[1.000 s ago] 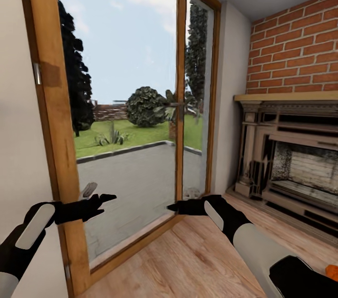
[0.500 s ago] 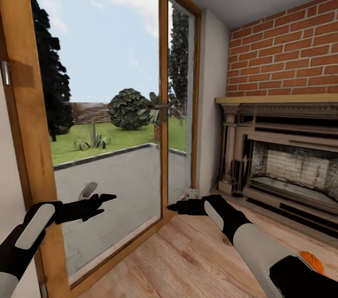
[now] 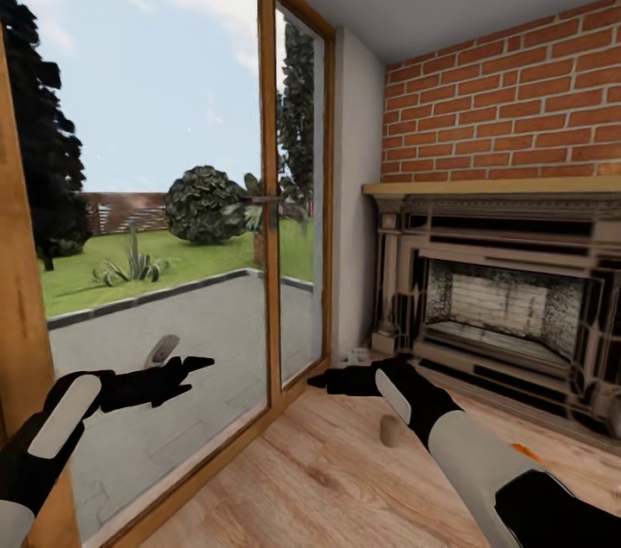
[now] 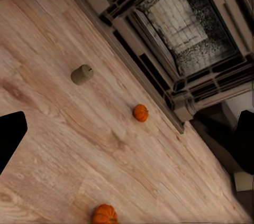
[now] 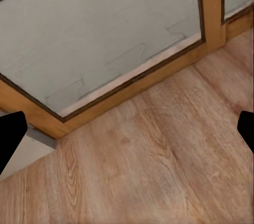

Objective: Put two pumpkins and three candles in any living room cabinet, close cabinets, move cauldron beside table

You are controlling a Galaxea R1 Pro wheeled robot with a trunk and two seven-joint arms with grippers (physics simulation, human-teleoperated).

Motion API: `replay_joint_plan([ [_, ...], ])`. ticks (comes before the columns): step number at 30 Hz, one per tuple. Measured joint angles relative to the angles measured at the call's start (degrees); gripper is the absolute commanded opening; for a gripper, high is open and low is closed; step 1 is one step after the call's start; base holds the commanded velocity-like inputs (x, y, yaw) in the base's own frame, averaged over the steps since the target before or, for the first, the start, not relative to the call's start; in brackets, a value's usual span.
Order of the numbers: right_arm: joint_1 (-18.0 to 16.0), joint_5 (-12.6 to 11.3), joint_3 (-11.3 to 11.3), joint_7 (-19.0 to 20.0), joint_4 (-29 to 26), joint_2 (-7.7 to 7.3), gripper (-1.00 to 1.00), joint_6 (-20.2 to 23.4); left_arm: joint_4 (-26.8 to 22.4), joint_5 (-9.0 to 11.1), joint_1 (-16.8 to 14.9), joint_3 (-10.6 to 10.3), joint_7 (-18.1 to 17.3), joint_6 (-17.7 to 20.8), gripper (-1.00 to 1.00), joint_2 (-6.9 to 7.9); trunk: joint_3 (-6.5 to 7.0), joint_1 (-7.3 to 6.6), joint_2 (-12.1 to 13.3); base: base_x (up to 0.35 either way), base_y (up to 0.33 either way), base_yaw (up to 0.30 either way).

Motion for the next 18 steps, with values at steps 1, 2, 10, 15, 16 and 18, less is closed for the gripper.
replay_joint_plan([
  [1,0.0,0.0,0.0,0.0,0.0,-0.03,1.0,0.0,0.0,0.0,0.0,0.0,0.0,0.0,1.0,0.0,0.06,0.0,0.0,0.0,0.0,-0.242],
  [2,0.0,-0.2,0.0,0.2,0.0,-0.05,1.0,0.0,0.0,0.0,0.0,0.0,0.0,0.0,1.0,0.0,0.12,0.0,0.0,0.0,0.0,-0.242],
  [10,0.0,-4.9,0.1,3.3,0.0,-2.52,1.0,0.0,0.0,0.0,0.0,0.0,0.0,0.0,1.0,-0.01,0.59,0.0,0.0,0.0,0.0,-0.242],
  [15,0.0,-5.2,0.1,3.4,0.0,-2.69,1.0,0.0,0.0,0.0,0.0,-0.1,0.0,0.0,1.0,-0.01,0.88,0.0,0.0,0.0,0.0,-0.241],
  [16,0.0,-5.3,0.1,3.4,0.0,-2.7,1.0,0.0,0.0,0.0,0.0,-0.1,0.0,0.0,1.0,-0.01,0.94,0.0,0.0,-0.014,0.0,-0.241],
  [18,0.0,-5.3,0.1,3.4,0.0,-2.7,1.0,0.0,0.0,0.0,0.0,-0.1,0.0,0.0,1.0,-0.01,1.05,0.0,0.0,-0.047,0.0,-0.242],
])
